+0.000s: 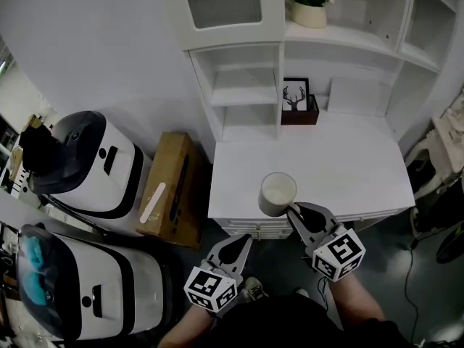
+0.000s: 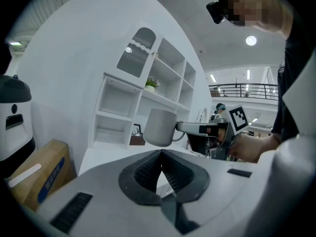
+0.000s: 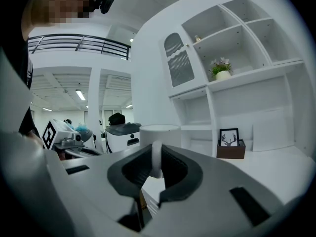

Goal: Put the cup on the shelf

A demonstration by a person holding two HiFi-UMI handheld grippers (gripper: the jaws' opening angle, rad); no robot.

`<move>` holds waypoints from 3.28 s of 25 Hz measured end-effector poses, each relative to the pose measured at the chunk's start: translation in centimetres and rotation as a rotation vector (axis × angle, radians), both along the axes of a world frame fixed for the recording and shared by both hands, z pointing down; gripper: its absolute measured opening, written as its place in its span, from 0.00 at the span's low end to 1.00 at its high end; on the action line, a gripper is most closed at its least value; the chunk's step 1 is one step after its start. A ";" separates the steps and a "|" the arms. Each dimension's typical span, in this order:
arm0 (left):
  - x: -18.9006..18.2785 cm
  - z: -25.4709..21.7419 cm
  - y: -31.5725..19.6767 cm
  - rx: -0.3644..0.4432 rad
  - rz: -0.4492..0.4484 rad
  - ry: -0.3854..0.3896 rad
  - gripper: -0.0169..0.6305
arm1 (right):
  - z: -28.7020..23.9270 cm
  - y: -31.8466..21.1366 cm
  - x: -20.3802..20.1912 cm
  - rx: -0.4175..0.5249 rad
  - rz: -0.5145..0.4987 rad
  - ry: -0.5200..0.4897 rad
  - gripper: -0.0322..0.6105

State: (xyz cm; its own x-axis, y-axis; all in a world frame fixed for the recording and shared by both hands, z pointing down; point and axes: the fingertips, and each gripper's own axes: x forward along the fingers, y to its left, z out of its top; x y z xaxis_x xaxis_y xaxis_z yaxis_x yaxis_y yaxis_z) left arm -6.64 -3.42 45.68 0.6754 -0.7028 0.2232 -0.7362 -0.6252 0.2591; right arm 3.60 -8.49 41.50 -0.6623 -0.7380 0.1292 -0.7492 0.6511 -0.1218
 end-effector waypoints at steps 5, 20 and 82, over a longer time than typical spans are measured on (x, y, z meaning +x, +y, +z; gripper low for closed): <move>-1.1 0.0 -0.7 0.007 0.027 0.007 0.03 | 0.1 -0.5 -1.2 0.004 0.025 0.006 0.10; -4.2 -1.0 -1.0 0.038 0.049 -0.007 0.03 | -0.8 -1.1 -4.4 0.021 0.031 0.016 0.10; -0.2 -1.1 -21.6 0.039 -0.170 0.010 0.03 | -1.0 -27.2 -2.6 0.030 -0.146 0.043 0.10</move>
State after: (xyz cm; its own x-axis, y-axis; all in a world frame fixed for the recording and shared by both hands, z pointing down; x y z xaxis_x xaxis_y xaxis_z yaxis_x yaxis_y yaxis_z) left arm -6.81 -24.98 44.59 0.5486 -0.8148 0.1875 -0.8293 -0.5019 0.2456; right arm 1.03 -35.66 40.50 -0.7574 -0.6380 0.1390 -0.6502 0.7565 -0.0707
